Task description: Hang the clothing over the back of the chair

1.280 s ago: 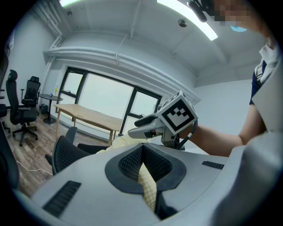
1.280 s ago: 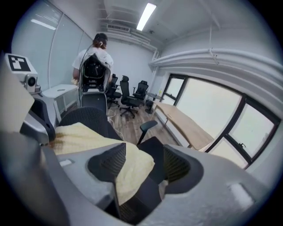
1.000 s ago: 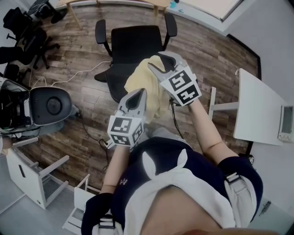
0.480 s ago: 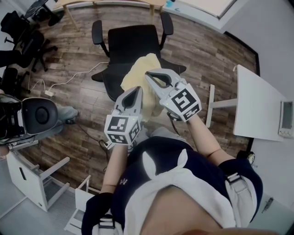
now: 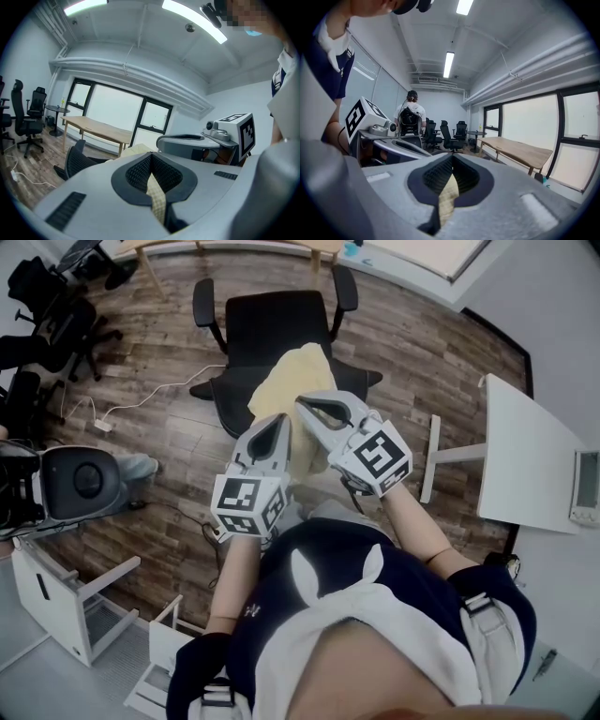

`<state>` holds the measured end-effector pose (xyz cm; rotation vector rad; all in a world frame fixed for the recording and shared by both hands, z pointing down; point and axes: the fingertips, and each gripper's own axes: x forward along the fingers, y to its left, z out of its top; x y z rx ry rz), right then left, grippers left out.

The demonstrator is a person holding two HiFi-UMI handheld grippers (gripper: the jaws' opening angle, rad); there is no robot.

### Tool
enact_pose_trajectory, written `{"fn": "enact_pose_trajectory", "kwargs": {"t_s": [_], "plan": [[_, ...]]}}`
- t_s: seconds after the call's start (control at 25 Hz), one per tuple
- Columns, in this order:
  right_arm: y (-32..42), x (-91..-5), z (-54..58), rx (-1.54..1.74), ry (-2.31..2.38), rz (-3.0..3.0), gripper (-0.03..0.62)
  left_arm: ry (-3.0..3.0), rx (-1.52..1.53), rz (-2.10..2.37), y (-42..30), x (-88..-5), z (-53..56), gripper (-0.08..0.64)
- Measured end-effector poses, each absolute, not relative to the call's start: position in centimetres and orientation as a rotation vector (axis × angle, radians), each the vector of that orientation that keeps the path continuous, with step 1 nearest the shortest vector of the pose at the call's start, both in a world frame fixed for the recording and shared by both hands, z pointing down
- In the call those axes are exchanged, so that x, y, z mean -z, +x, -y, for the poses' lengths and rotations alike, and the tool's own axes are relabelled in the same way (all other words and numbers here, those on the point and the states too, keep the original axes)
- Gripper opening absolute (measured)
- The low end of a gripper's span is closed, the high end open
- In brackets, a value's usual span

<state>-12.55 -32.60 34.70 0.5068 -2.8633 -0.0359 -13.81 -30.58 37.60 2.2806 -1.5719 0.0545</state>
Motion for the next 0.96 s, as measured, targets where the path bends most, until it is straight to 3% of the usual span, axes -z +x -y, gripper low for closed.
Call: {"fn": "enact_pose_trajectory", "kwargs": {"t_s": [0.96], "plan": [[-11.0, -38.7, 27.9, 0.068, 0.511, 2.852, -0.002, 2.333, -0.025, 1.571, -11.7, -40.5, 27.0, 0.006]]}}
